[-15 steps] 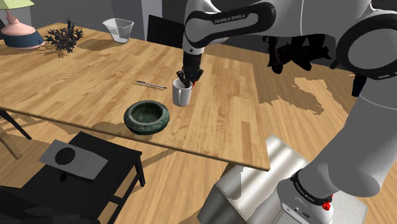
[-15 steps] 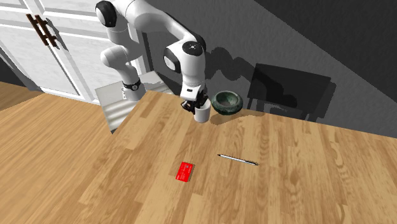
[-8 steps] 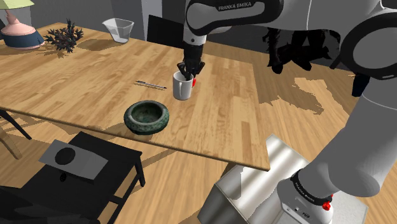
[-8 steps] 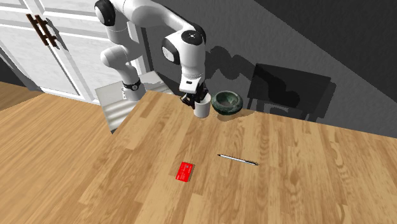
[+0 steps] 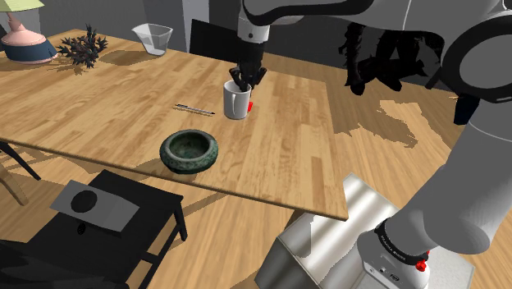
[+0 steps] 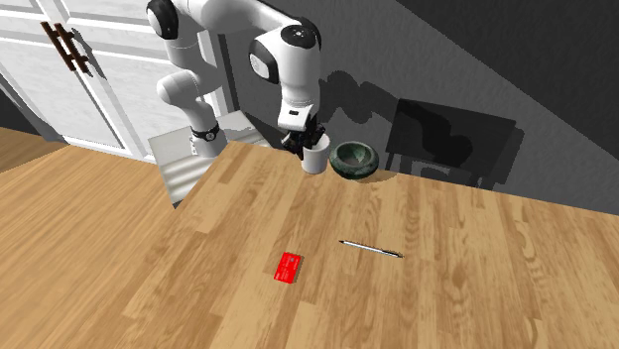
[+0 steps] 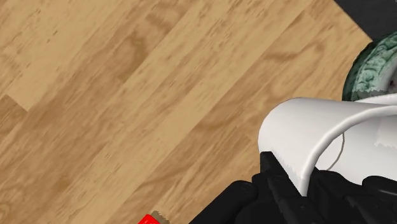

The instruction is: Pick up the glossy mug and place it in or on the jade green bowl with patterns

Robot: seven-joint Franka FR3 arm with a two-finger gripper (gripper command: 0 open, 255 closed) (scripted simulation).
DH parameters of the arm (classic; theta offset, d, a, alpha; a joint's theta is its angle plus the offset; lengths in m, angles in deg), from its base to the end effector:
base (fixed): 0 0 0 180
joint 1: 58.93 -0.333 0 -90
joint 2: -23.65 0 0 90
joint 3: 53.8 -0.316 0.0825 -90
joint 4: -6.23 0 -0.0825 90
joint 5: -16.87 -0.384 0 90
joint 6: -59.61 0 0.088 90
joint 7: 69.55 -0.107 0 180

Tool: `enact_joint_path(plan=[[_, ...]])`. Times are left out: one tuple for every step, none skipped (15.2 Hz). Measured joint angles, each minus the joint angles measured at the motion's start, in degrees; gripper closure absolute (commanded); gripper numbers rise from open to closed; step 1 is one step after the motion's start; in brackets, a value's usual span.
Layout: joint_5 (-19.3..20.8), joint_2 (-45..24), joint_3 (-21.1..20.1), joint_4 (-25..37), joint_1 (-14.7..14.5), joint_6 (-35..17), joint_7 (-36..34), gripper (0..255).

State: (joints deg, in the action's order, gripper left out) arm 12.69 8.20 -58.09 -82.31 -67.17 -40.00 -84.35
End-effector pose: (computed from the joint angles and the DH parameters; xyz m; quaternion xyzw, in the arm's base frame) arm 0.6203 0.1397 0.4902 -0.9978 0.0282 0.0476 0.0355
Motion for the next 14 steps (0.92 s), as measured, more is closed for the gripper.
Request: enact_joint_path(plan=[[0.0,-0.1,0.0,0.8,0.0,0.7,-0.1,255],[0.0,-0.1,0.0,1.6,-0.1,1.5,-0.2,255],[0.0,0.0,-0.1,2.4,-0.1,2.3,-0.3,255],[0.0,0.1,0.0,3.0,0.0,3.1,-0.3,255],[0.0,-0.1,0.0,3.8,0.0,3.7,-0.4,255],[0.1,-0.2,-0.2,4.4,-0.4,4.2,-0.9,255],[0.1,0.0,-0.6,4.5,-0.9,4.4,-1.8,255],[0.2,-0.4,-1.0,5.1,-1.8,4.4,-3.1,255],[0.2,-0.7,-1.4,5.7,-2.5,4.6,-4.1,255],[0.3,-1.4,-1.8,6.8,-3.2,5.0,-5.3,255],[0.4,-1.8,-2.3,7.3,-4.2,5.0,-6.7,255],[0.5,-2.4,-2.7,8.4,-5.0,5.5,-7.9,255],[0.7,-3.1,-3.1,10.0,-5.8,6.3,-9.2,255],[0.8,-3.8,-3.5,11.1,-6.6,6.5,-10.4,255]])
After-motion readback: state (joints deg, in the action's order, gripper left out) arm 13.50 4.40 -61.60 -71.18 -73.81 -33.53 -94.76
